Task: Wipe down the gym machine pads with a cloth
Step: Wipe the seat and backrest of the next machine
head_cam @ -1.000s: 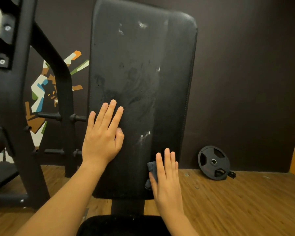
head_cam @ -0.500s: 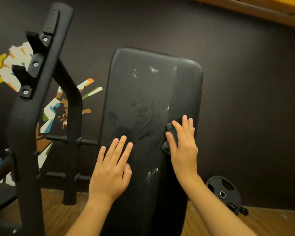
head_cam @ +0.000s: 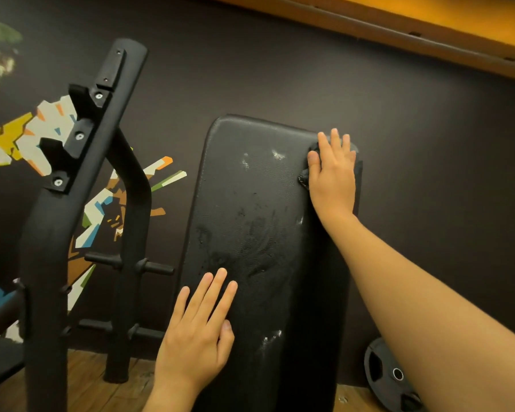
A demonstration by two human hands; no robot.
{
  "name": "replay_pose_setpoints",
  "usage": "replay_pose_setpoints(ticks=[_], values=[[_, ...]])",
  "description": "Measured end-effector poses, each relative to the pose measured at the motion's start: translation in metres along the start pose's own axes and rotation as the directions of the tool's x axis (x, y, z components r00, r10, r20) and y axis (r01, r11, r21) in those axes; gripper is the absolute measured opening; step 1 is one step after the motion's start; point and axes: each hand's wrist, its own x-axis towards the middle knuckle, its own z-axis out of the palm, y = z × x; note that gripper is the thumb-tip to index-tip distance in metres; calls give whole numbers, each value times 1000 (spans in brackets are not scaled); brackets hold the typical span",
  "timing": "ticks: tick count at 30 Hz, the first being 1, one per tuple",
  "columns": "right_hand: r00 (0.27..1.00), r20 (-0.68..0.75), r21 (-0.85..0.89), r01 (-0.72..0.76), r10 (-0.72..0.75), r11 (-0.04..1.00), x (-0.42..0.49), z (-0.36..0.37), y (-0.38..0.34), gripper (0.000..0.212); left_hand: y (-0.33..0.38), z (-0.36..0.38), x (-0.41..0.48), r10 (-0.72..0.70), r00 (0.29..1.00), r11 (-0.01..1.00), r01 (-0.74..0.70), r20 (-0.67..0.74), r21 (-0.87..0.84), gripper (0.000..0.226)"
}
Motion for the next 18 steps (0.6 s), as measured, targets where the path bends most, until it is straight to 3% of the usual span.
replay_pose_setpoints(ticks=[8, 14, 18], values=[[999, 30, -142, 16, -12, 990, -14, -1, 2, 57, -1, 0, 0, 10, 1000, 1000, -10, -14, -5, 62], [989, 150, -162, 37, -12, 986, 6, -9, 1, 51, 0, -1, 0, 17, 999, 1000, -18, -28, -23, 62], [989, 146, -124, 44, -26, 991, 3, -10, 3, 50, 1, -1, 0, 16, 999, 1000, -17, -40, -21, 61]])
